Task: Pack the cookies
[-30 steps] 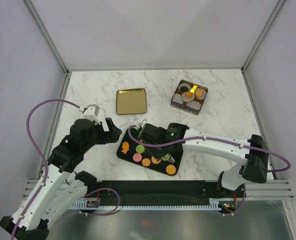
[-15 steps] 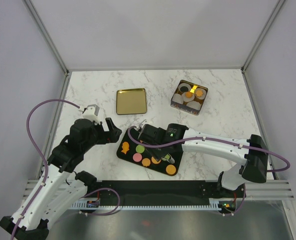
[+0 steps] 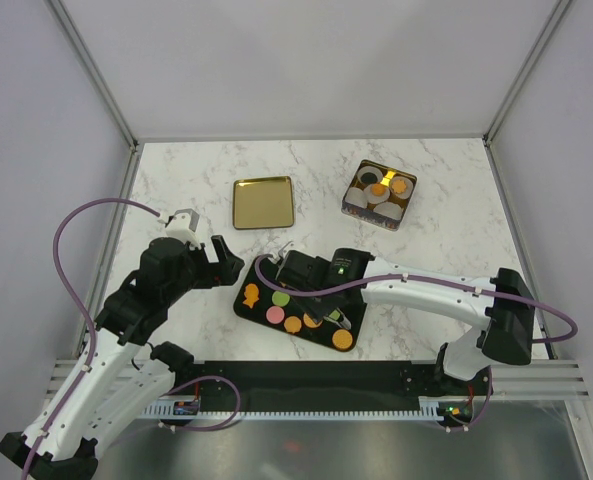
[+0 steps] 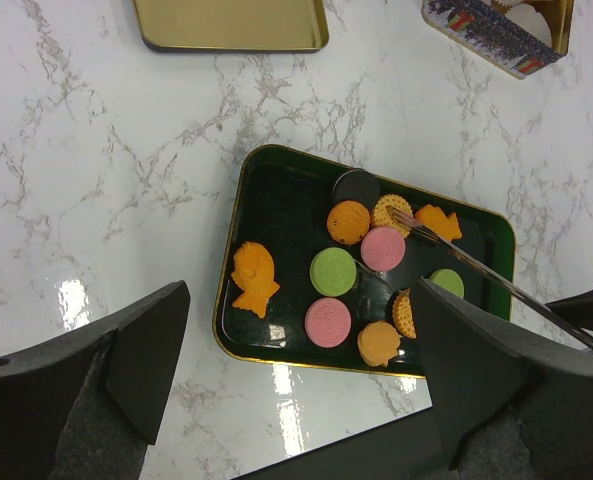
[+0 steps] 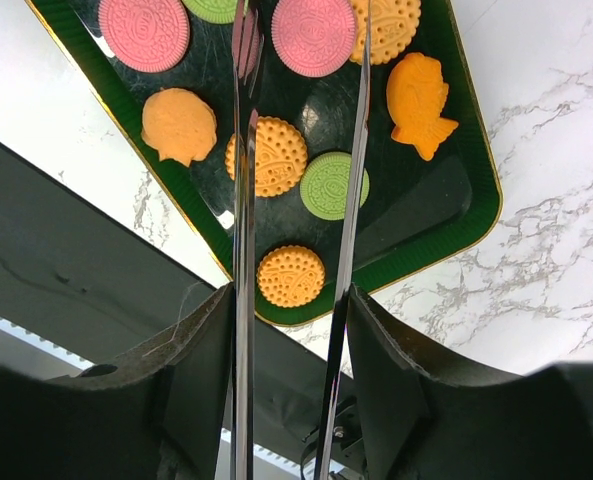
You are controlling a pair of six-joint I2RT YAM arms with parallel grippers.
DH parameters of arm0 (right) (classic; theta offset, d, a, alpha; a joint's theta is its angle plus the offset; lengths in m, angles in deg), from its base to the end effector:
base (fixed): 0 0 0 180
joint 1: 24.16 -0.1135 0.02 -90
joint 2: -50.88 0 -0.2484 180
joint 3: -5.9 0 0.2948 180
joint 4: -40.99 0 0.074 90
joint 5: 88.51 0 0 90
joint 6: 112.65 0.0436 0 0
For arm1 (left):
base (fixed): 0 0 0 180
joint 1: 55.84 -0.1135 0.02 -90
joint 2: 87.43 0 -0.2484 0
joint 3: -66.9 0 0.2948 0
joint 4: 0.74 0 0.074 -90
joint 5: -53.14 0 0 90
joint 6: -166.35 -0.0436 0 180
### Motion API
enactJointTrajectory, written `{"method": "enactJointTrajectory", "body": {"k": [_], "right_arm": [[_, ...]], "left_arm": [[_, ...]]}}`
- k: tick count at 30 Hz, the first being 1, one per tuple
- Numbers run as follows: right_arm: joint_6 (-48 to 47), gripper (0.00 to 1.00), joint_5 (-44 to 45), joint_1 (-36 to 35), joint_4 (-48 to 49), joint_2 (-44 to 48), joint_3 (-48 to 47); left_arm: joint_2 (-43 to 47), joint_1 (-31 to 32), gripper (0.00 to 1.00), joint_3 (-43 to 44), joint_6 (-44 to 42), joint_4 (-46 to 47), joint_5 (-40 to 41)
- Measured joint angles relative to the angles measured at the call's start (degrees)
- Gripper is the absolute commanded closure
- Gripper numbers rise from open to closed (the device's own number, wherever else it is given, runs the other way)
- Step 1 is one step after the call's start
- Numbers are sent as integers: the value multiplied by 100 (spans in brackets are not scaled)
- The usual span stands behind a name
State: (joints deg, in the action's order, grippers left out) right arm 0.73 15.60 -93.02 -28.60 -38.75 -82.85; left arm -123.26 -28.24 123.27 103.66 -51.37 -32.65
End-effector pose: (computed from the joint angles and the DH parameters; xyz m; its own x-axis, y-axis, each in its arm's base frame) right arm 0.1369 0.3245 0.2478 -0.6593 -0.6379 -0.3980 -0.6684 0.7396 -0.0782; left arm 0.1755 -0.0881 0.3034 -0.5809 -0.2126 -0.7857 0.1567 0.9180 -0.3643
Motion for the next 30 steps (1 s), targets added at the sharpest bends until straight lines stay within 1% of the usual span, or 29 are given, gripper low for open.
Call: {"method": "enactJointTrajectory", "body": {"k": [9, 16, 30], "right_arm": [[0, 47, 35, -2, -2, -24, 109], [7, 51, 33, -4, -7, -22, 111], [83, 52, 31, 37, -175, 144, -50]], "left_arm": [[0, 0, 0, 0, 0, 0, 0], [0, 0, 0, 0, 0, 0, 0], [0, 0, 0, 0, 0, 0, 0]]}}
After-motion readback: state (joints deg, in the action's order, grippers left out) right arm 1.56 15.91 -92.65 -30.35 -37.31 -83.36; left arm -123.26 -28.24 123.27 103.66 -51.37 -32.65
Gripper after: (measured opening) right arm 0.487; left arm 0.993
